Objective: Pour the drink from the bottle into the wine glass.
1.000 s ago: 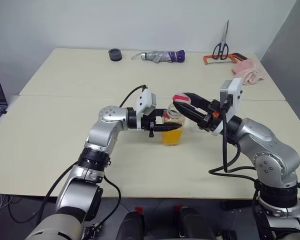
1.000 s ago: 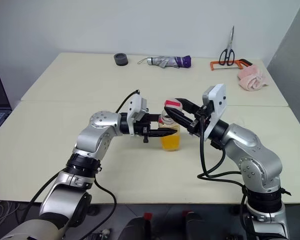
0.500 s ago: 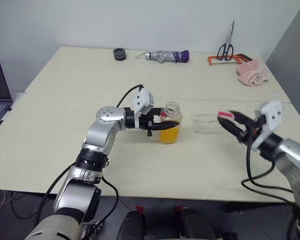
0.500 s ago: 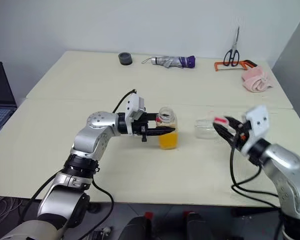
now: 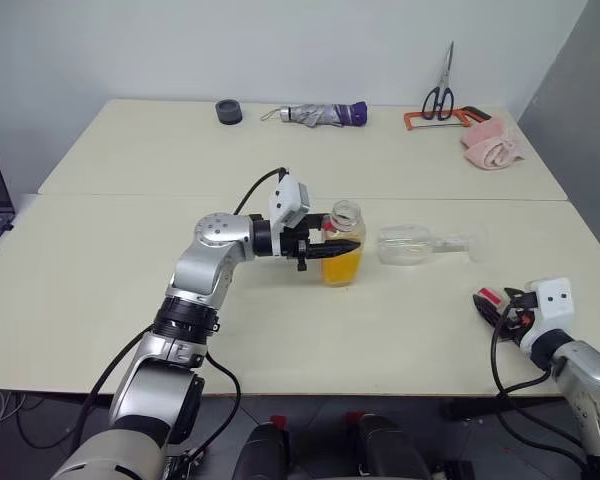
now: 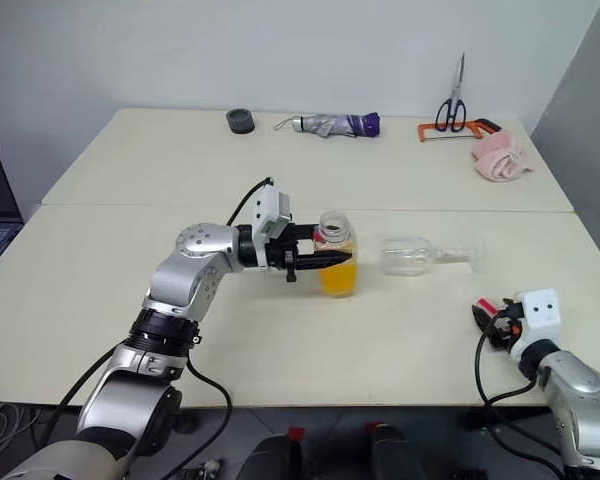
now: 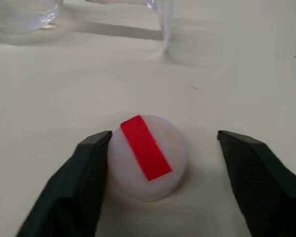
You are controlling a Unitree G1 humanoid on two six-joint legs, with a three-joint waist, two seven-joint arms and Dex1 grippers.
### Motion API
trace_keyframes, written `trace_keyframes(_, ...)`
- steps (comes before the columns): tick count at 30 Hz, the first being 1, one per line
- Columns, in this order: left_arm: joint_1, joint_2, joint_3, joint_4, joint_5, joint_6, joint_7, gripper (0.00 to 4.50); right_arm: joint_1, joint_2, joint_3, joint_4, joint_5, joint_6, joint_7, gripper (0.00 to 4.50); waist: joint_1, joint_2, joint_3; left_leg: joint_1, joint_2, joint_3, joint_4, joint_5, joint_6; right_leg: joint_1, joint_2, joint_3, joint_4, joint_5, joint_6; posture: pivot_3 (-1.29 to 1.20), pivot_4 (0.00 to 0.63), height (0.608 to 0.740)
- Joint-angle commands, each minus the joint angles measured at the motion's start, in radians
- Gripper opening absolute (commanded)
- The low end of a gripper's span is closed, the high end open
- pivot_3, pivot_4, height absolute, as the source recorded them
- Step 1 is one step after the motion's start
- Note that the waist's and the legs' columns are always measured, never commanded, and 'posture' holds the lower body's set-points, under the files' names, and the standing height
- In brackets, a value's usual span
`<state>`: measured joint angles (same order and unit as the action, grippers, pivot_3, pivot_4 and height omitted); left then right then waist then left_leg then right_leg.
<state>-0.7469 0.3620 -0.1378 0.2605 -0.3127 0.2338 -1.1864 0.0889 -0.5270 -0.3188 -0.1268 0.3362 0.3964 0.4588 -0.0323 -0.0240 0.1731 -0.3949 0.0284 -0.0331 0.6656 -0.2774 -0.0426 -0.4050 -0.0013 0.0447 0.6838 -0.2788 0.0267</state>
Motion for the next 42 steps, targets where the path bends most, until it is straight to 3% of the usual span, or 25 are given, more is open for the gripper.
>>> trace_keyframes(1, 0.0, 0.009, 0.041, -0.057, -0.027, -0.001, 0.027, 1.82, 0.022, -0.018, -0.026, -0.061, 0.045, 0.027, 0.044, 4.5, 0.0, 0.0, 0.0, 0.0, 0.0, 0.0, 0.0, 0.0, 0.0, 0.0, 0.0, 0.0, 0.0, 0.0, 0.0, 0.0, 0.15, 0.74)
trace_keyframes(8, 0.014, 0.043, 0.129, -0.008, 0.002, -0.027, 0.165, 1.82, 0.051, -0.135, -0.064, -0.253, 0.126, 0.11, 0.141, 4.5, 0.0, 0.001, 0.0, 0.0, 0.0, 0.0, 0.0, 0.0, 0.0, 0.0, -0.001, 0.0, 0.0, 0.0, 0.0, 0.0, 0.15, 0.74)
trace_keyframes(11, 0.008, 0.064, 0.192, 0.079, 0.056, -0.081, 0.318, 1.82, -0.053, -0.187, 0.045, -0.437, 0.241, 0.237, 0.183, 4.5, -0.005, 0.001, 0.0, 0.001, 0.0, -0.001, 0.0, 0.0, 0.0, 0.0, 0.0, 0.0, 0.0, 0.0, 0.0, 0.0, 0.15, 0.74)
trace_keyframes(14, 0.003, 0.084, 0.252, 0.159, 0.077, -0.108, 0.43, 1.82, -0.264, -0.136, 0.213, -0.492, 0.266, 0.308, 0.156, 4.5, -0.016, 0.001, 0.0, 0.002, 0.001, -0.003, 0.0, 0.0, 0.0, 0.0, 0.002, 0.0, 0.002, 0.0, 0.0, 0.0, 0.15, 0.74)
trace_keyframes(19, -0.032, 0.111, 0.307, 0.29, 0.093, -0.152, 0.541, 1.82, -0.512, -0.03, 0.443, -0.41, 0.161, 0.333, 0.114, 4.5, 0.003, 0.0, 0.0, -0.002, 0.0, -0.007, 0.001, 0.0, 0.0, -0.001, 0.001, -0.004, 0.001, 0.0, -0.001, 0.0, 0.15, 0.74)
trace_keyframes(24, -0.077, 0.126, 0.331, 0.412, 0.101, -0.202, 0.595, 1.82, -0.645, 0.061, 0.564, -0.272, 0.049, 0.293, 0.096, 4.5, 0.009, -0.001, 0.0, -0.005, -0.002, -0.007, 0.003, 0.0, 0.0, -0.001, -0.004, -0.005, -0.002, 0.001, 0.0, 0.0, 0.15, 0.74)
trace_keyframes(39, -0.134, 0.118, 0.328, 0.585, 0.124, -0.267, 0.677, 1.82, -0.721, 0.141, 0.623, -0.18, -0.062, 0.278, 0.124, 4.5, 0.002, 0.0, 0.0, -0.004, -0.002, -0.007, 0.003, 0.0, 0.0, -0.001, -0.003, -0.005, 0.002, 0.001, 0.0, 0.0, 0.15, 0.74)
trace_keyframes(42, -0.132, 0.112, 0.334, 0.587, 0.113, -0.277, 0.665, 2.79, -0.719, 0.15, 0.615, -0.187, -0.058, 0.286, 0.12, 4.5, 0.002, 0.0, 0.0, -0.004, -0.002, -0.007, 0.004, 0.0, 0.0, -0.001, -0.003, -0.005, 0.003, 0.001, 0.0, 0.0, 0.15, 0.74)
